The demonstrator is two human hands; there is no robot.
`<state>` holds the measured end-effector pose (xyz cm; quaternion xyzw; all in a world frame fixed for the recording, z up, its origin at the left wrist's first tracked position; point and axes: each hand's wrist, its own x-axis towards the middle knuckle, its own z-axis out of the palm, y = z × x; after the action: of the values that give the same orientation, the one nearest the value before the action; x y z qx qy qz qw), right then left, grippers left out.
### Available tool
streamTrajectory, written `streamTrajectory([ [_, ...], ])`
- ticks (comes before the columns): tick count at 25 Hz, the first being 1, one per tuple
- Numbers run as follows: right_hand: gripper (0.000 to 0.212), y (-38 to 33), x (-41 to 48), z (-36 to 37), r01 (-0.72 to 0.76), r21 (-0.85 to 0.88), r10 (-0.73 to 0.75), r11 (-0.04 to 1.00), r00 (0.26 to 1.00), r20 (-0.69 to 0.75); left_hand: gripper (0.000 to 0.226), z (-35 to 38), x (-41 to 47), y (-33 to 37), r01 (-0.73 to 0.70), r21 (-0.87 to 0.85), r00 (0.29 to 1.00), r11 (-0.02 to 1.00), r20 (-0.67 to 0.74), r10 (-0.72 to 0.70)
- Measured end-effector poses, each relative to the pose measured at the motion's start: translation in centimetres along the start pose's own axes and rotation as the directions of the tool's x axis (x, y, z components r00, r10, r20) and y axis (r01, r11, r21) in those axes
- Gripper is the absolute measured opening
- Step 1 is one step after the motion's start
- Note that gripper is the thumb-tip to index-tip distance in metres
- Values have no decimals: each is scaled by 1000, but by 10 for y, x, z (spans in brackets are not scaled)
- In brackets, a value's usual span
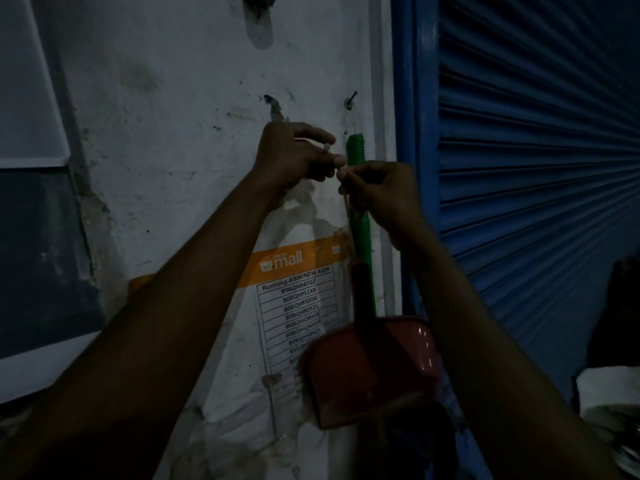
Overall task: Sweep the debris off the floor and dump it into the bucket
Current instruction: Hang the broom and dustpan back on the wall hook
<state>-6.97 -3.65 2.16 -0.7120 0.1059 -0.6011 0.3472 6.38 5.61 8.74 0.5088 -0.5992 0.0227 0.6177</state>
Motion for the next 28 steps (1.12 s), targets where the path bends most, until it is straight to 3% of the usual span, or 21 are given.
streamTrajectory([
  [2,17,-3,9,-2,21,43,-18,999,997,-75,38,13,2,-2,161,-244,983,956,-51,-178],
  [4,21,-5,17,-2,36,54,-29,998,992,-126,25,28,4,-5,269,-375,953,887,-32,-302],
  [9,20,0,29,-5,10,65,1,998,987,-158,13,50,16,-11,300,-437,916,848,-116,-384],
  [11,18,4,35,-10,-4,52,12,999,989,-150,9,56,21,-11,276,-398,924,875,-142,-356],
  [15,15,8,45,-18,-50,194,79,980,987,-142,13,64,31,-13,189,-224,939,956,-244,-243],
  [19,10,10,56,-26,-41,256,86,966,982,-168,15,65,36,-10,121,-193,952,974,-256,-169],
  [23,18,15,68,-30,-21,227,63,974,981,-182,11,65,39,-4,29,-97,949,995,-310,-58],
  [28,20,18,83,-33,21,186,14,982,982,-186,16,66,49,-5,-135,160,915,978,-360,185],
])
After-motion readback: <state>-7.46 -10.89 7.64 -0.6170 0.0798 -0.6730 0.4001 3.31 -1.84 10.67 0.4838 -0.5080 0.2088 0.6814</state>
